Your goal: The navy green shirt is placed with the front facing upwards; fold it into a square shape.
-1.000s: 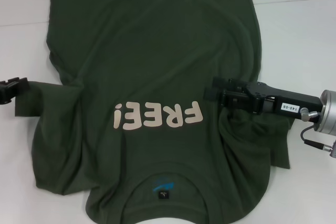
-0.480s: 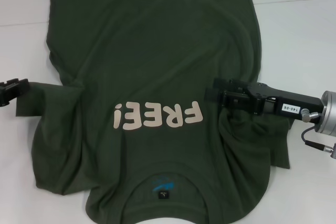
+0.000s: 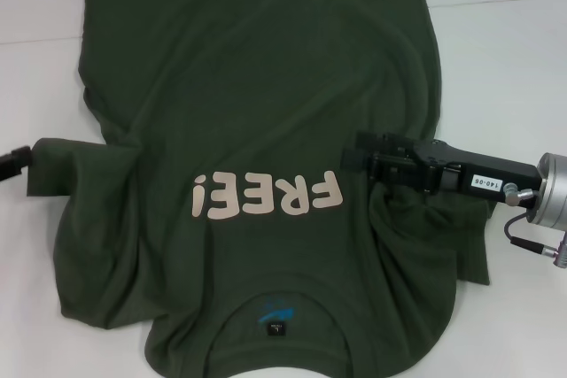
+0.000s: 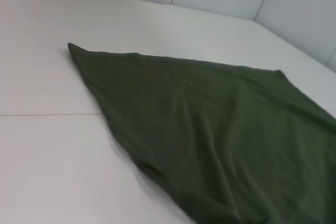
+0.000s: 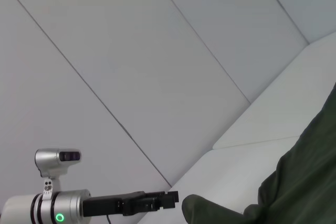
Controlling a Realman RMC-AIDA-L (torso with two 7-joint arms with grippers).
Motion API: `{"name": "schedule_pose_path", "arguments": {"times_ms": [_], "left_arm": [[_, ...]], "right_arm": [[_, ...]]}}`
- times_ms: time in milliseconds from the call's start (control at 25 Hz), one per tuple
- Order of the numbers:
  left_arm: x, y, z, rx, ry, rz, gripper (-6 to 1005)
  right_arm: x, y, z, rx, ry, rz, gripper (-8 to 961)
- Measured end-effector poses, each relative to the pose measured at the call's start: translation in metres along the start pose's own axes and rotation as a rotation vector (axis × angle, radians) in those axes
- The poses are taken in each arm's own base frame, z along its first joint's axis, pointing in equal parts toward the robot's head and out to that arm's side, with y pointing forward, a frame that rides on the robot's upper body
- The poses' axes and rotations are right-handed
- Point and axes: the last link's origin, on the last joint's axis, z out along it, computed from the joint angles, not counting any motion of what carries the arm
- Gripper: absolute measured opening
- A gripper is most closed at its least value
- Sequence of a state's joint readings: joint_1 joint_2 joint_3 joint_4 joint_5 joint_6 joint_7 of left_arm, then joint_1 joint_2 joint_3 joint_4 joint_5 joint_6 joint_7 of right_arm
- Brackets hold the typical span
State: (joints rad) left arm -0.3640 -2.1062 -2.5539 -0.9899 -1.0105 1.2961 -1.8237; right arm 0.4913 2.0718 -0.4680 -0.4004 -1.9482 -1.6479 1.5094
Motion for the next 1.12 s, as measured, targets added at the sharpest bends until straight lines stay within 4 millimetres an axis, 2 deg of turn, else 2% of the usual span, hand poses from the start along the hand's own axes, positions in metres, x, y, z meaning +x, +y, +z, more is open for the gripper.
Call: {"name": "schedule_pose_path", "arguments": {"times_ms": [240,440,680,880,1120], "left_arm": [[-0.009,-0.003,-0.005,0.007,-0.021,0.069,633],[-0.013,-0.003,-0.003,0.006,-0.029,0.087,784],[-0.016,0.001,0.011,0.009,-0.061,0.115,805],[-0.02,0.0,0.021,0.041,-0.096,0.135,871],[-0.022,0.002,0.026,0.043,-0.116,0.146,864]], "right_arm": [[0.0,0.0,0.001,-0.002,-0.001,0.001,910],[0.0,0.001,0.002,-0.004,-0.001,0.001,911],[-0.001,0.001,0.002,-0.003,-0.006,0.007,912],[0.0,0.001,0.001,-0.002,-0.01,0.011,912],[0.001,0.001,0.0,0.0,-0.011,0.013,911]]}}
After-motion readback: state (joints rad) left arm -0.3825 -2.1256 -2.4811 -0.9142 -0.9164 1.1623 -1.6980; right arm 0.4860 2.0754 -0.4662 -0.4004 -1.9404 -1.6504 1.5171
